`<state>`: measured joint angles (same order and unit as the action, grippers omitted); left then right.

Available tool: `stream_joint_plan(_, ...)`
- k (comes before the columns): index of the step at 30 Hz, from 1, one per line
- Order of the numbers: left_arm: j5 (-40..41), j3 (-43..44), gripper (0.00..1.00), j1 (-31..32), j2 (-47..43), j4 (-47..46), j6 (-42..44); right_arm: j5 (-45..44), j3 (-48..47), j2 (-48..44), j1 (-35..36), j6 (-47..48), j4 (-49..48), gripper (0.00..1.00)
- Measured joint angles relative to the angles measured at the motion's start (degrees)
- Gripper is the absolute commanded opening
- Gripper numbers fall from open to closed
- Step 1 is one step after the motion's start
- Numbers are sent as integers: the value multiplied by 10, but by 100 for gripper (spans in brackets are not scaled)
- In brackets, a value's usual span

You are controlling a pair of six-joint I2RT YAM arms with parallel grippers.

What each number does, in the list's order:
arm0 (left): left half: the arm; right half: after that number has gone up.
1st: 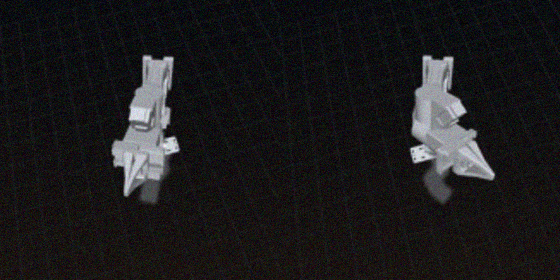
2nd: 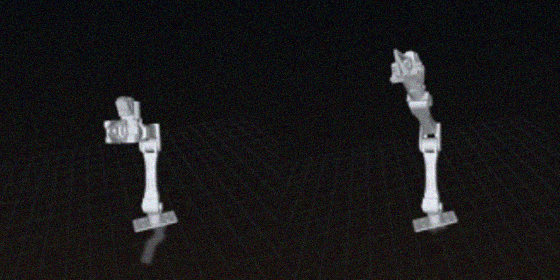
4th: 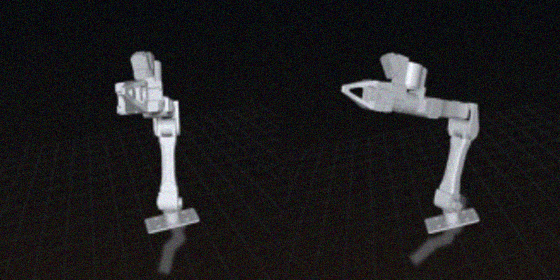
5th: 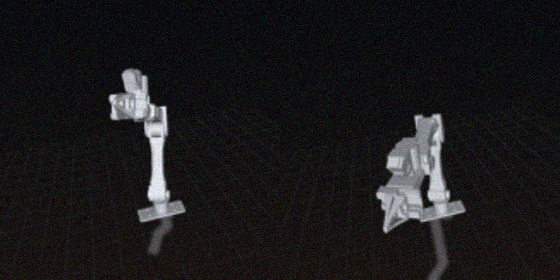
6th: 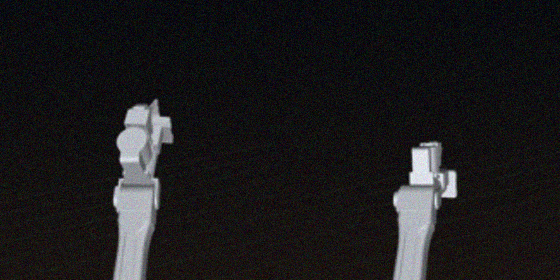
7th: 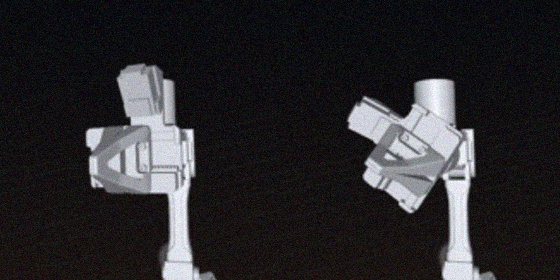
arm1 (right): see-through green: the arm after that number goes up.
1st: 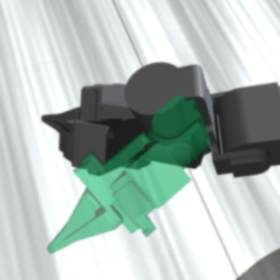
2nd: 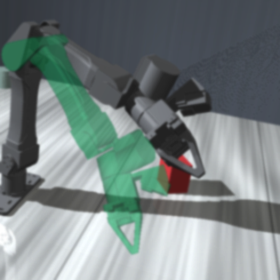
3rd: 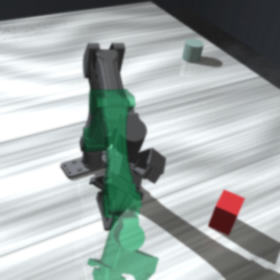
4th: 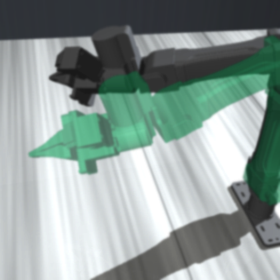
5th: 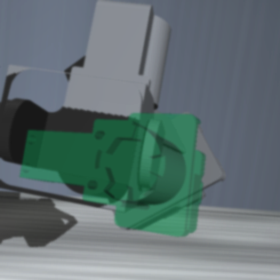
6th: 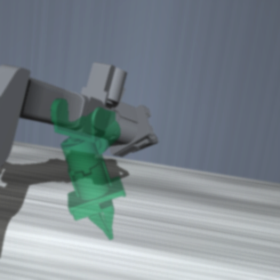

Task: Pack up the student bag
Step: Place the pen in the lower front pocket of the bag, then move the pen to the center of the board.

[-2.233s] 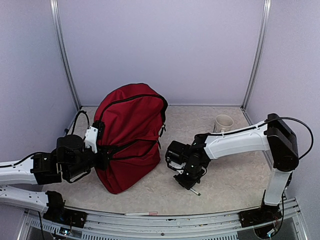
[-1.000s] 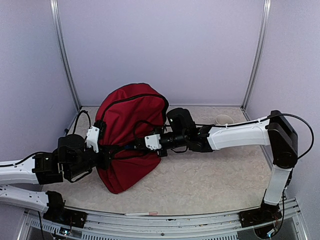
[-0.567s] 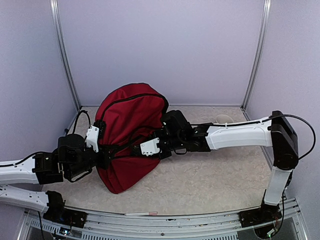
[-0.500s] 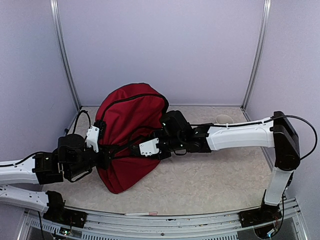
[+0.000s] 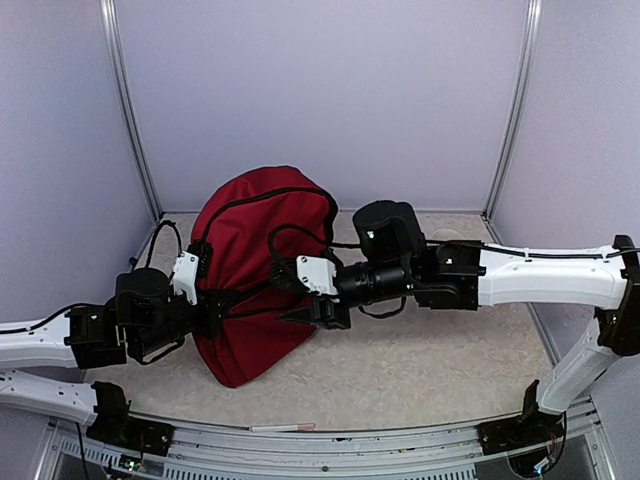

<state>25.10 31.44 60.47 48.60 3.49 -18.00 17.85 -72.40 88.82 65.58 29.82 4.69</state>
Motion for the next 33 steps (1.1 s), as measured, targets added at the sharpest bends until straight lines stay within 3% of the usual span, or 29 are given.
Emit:
stream_joint_plan(2, 0, 0, 17, 0, 0, 0, -1, 0, 5, 15, 33, -41, 16, 67)
stream_joint_plan(4, 0, 0, 17, 0, 0, 0, -2, -6, -5, 52, 70, -78, 45, 85)
stream_joint_plan(6, 0, 0, 17, 0, -1, 1, -3, -19, -30, 105, 103, -120, 82, 90)
stream_joint_plan(12, 0, 0, 18, 0, -4, 5, -10, -59, -70, 236, 164, -191, 183, 67)
stream_joint_plan(17, 0, 0, 18, 0, -4, 6, -11, -68, -119, 308, 169, -215, 248, 60)
stream_joint_plan(23, 0, 0, 18, 0, -6, 8, -11, -102, -169, 344, 174, -221, 279, 31)
stream_joint_plan(33, 0, 0, 18, 0, -6, 9, -11, -167, -178, 347, 175, -224, 304, 8)
